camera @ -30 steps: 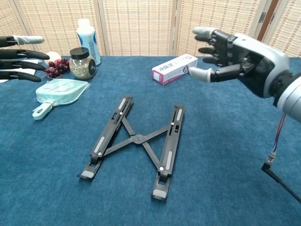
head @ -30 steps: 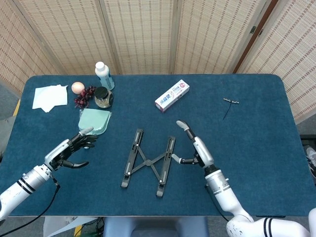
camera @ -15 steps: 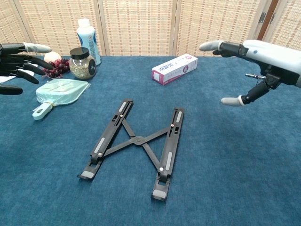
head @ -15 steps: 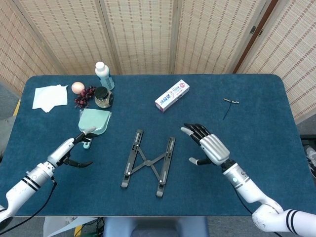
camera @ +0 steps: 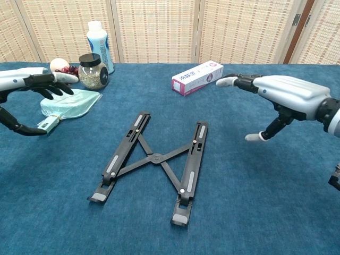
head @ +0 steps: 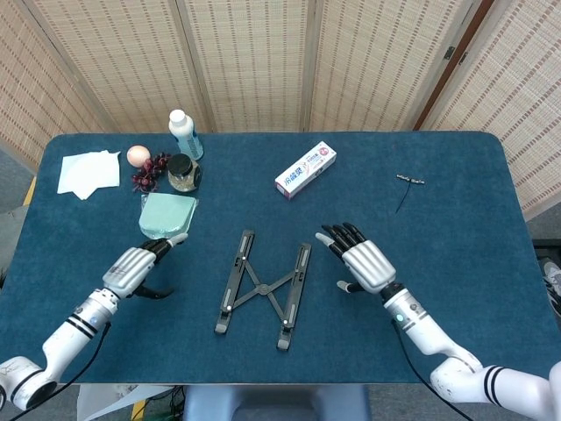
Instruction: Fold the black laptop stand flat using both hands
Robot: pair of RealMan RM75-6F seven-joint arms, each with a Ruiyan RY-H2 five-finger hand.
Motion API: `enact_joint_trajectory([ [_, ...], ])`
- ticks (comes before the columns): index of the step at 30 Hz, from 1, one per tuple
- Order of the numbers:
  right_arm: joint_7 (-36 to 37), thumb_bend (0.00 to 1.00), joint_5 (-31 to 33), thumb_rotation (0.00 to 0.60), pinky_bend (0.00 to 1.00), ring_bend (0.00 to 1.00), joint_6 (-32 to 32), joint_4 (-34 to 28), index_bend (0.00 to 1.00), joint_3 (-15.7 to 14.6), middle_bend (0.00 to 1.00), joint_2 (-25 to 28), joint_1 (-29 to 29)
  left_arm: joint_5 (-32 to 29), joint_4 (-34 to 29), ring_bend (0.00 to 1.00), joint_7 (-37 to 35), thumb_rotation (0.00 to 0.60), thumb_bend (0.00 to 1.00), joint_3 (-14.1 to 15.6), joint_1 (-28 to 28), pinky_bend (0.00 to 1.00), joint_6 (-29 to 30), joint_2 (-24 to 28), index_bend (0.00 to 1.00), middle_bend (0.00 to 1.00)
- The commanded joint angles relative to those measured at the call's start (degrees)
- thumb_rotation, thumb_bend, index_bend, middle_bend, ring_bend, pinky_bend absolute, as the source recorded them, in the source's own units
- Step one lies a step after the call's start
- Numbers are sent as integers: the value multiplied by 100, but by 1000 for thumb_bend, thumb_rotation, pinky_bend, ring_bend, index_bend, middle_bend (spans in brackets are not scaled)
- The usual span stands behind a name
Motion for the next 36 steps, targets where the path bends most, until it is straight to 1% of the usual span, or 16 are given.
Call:
enact_joint_trajectory([
  [1,-150,59,103,600,8,0,-66,139,0,70,0,-169,65,44,352,138,371,600,199,-111,46,169,40,-392,0,135],
  [6,-308,48,230,600,8,0,-211,310,0,129,0,-428,176,120,554,132,375,600,199,-158,-33,161,-97,-592,0,126],
  [13,-529,48,179,600,3,0,-304,569,0,144,0,-682,359,176,780,128,362,600,198,-200,-133,159,-284,-893,0,112],
  [18,-552,48,233,600,0,0,-356,679,0,193,0,-765,436,168,849,129,220,600,199,-243,-155,159,-344,-1097,0,112],
  [25,-587,48,256,600,0,0,-409,825,0,194,0,-838,512,146,1000,128,222,600,199,-285,-187,159,-426,-1356,0,109],
  [36,-476,48,307,600,0,0,-496,1241,0,186,0,-1098,607,24,1431,122,179,600,199,-395,-216,159,-535,-1797,0,100],
])
